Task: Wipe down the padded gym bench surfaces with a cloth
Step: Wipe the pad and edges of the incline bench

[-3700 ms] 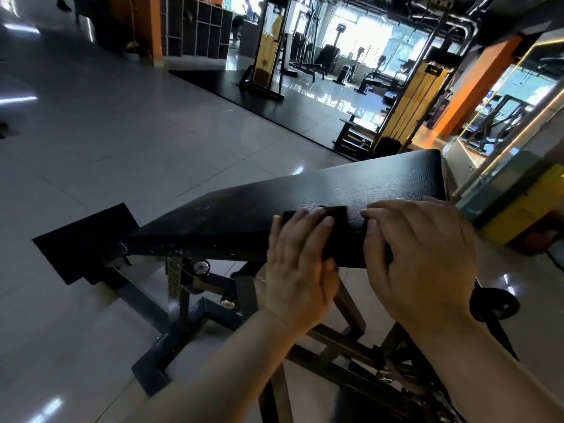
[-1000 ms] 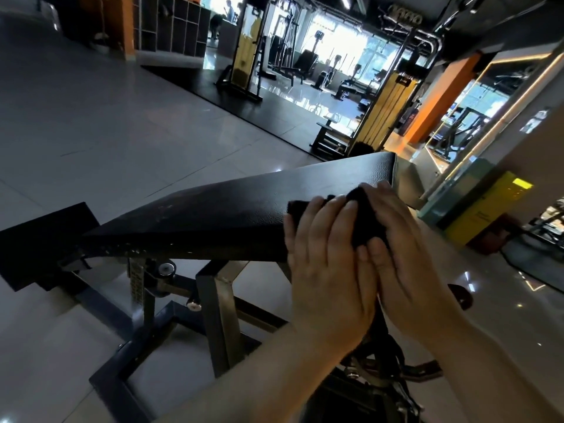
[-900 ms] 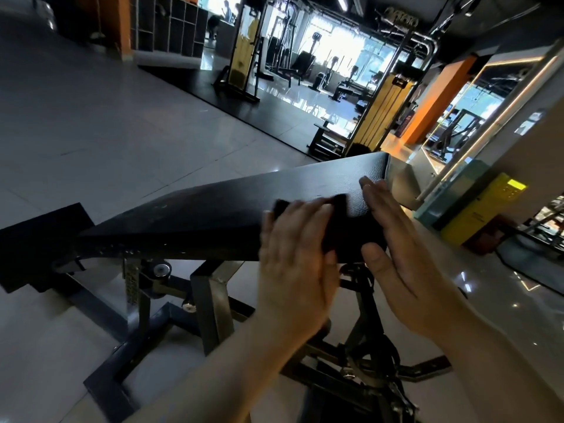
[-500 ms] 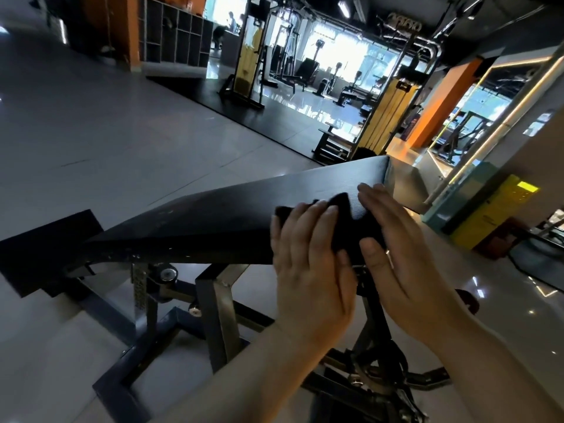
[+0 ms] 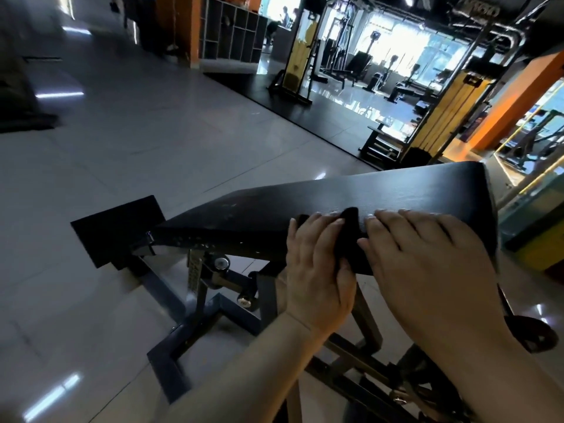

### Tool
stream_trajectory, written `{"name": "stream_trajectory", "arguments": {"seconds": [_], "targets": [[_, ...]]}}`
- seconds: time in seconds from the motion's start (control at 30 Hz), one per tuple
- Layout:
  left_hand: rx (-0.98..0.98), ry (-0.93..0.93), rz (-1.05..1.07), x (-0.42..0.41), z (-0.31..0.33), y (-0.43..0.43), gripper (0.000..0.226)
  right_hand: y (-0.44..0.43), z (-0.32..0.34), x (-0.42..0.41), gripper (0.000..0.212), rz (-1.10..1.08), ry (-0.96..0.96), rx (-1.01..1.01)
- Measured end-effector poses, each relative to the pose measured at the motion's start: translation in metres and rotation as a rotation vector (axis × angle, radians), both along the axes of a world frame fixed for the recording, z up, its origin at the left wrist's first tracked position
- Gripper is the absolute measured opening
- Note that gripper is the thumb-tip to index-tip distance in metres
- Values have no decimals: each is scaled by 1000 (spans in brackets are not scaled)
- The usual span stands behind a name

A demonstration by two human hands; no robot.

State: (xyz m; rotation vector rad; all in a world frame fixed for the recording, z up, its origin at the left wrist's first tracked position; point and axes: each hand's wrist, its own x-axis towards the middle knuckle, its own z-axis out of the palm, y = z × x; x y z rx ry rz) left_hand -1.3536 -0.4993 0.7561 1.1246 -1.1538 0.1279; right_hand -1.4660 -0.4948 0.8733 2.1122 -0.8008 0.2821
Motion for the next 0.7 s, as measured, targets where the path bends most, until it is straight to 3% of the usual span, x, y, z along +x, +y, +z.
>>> {"name": "stream_trajectory", "arguments": {"seconds": [0.1, 0.2, 0.3, 0.4, 0.53, 0.7], "targets": [[26, -48, 48, 42, -34, -10, 43, -3, -5, 5, 40, 15, -2, -31], [97, 167, 94, 66, -57, -15, 42, -6, -11, 9, 41, 26, 8, -56], [126, 355, 87, 44, -38, -12, 42, -8, -16, 17, 41, 19, 14, -65], [23, 200, 13, 20, -26, -7, 39, -9, -26, 29, 45, -6, 58, -42], [43, -23, 31, 66, -57, -17, 37, -14, -40, 44, 44, 14, 82, -26], [157, 254, 54, 117, -100, -21, 44, -18, -49, 49, 38, 75, 56, -91]]}}
